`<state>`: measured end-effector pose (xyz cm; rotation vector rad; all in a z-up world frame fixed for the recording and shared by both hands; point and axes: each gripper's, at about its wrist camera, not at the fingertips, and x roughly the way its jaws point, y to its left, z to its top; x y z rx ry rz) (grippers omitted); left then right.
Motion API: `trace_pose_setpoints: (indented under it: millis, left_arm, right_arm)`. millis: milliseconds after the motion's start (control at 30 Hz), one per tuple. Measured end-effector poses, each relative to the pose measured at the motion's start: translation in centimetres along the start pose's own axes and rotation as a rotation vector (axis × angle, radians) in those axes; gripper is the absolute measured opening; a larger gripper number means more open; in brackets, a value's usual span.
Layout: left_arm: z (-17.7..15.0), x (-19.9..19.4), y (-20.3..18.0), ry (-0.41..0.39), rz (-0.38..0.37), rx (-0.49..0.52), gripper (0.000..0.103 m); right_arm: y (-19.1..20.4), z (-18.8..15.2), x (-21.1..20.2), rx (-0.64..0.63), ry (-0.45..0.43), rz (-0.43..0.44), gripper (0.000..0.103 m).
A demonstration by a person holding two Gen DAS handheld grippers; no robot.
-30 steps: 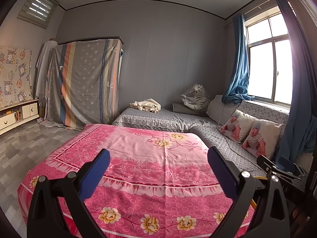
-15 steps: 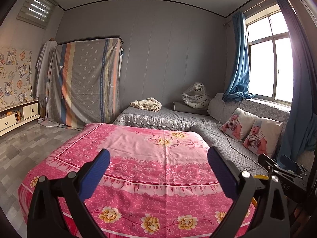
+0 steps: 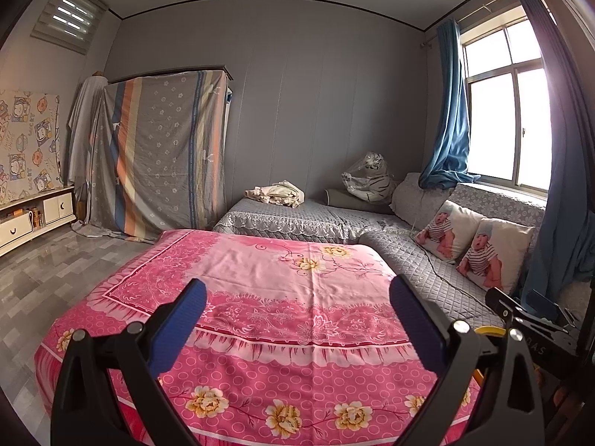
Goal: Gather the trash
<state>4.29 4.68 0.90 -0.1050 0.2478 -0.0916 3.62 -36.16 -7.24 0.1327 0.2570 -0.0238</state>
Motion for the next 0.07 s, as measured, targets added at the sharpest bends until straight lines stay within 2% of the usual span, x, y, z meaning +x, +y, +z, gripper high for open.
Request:
trace_pose_setpoints:
  millis: [67]
  left_arm:
    - [0.04, 0.02, 0.03, 0.001, 0.0, -0.001, 0.095]
  right_arm:
    - [0.04, 0.02, -0.01, 0.0, 0.0, -0.001, 0.095]
